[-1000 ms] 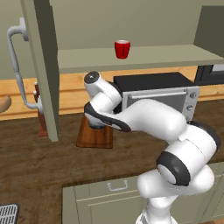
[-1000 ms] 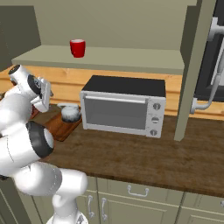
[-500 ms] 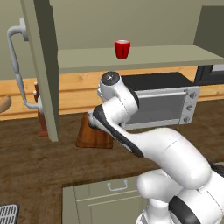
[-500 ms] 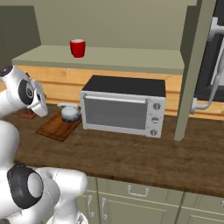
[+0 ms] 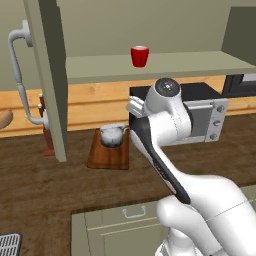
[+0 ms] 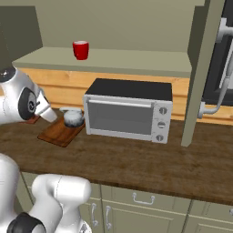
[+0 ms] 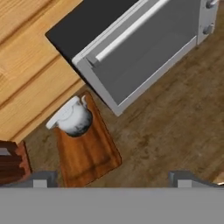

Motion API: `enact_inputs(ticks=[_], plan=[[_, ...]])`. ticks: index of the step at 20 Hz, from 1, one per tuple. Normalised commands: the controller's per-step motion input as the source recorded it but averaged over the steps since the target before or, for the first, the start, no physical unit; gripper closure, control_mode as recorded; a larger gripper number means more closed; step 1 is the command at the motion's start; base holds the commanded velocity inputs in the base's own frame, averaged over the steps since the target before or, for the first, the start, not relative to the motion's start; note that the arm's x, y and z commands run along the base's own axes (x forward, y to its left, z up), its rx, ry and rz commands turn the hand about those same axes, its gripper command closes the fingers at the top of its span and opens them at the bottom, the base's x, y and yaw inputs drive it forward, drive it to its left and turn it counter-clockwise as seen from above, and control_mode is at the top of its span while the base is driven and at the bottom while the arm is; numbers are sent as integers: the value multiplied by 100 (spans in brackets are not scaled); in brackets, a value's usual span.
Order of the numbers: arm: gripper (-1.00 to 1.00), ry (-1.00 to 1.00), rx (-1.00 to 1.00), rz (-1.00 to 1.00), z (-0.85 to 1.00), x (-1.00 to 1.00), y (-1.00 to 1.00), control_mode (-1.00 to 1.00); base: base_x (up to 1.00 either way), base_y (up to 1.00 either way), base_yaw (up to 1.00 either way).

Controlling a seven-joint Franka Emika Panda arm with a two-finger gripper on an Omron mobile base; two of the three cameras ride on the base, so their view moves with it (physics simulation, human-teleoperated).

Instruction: Pick the kettle from the counter and place it on the tray. Then pick the mug from the cabinet and place it on the tray. Then close the cabinet doors.

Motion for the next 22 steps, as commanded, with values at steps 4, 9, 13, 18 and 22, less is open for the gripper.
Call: enact_inputs(ticks=[4,9,13,18,22], plan=[[-100,-3,-15,30,65,-48,-17,-100,0,0,0],[-100,-13,-15,33,74,-40,-3,-100,0,0,0],[-100,-35,-22,21,72,-42,-13,-100,0,0,0],[-100,-39,-26,16,72,-38,-20,-100,0,0,0],[-100,-28,-18,13,65,-29,-12,-100,0,0,0]])
